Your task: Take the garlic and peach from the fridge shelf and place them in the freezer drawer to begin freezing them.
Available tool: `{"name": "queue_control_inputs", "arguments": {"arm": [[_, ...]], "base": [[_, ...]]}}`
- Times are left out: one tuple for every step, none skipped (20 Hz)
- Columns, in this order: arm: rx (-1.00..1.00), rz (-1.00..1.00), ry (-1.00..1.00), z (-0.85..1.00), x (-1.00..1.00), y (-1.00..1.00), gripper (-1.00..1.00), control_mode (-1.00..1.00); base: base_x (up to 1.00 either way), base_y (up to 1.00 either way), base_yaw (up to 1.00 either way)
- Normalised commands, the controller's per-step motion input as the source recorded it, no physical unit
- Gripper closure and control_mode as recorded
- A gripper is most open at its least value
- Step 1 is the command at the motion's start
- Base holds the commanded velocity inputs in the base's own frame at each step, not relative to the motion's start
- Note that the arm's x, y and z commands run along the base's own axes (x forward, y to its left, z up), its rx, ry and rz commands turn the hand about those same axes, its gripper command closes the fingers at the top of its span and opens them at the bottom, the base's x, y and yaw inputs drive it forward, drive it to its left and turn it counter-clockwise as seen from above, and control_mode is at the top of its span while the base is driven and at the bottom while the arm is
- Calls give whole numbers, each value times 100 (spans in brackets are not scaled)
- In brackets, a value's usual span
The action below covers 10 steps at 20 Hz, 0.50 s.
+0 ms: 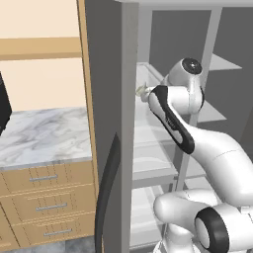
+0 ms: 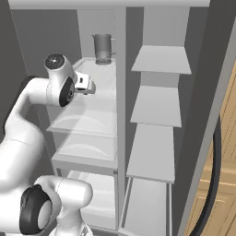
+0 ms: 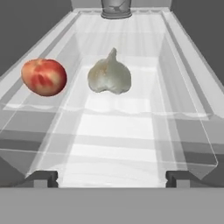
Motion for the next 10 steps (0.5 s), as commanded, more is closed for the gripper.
{"name": "queue_control_inputs", "arguments": {"arm": [[3,0,3,0,61,0,-100,-100],[0,0,4,2,54,0,-100,-100],[0,0,7,3,53,0,-100,-100],[0,0,9,1,53,0,-100,-100],[0,0,11,0,53,0,-100,-100],[0,0,12,0,54,0,-100,-100],[0,0,12,0,50,0,-100,-100],[0,0,11,0,52,0,-100,-100],[0,0,12,0,51,0,-100,-100],[0,0,11,0,54,0,-100,-100]], "base": [[0,0,0],[0,0,0],[0,0,0],[0,0,0],[0,0,0],[0,0,0],[0,0,0],[0,0,0],[0,0,0],[0,0,0]]}}
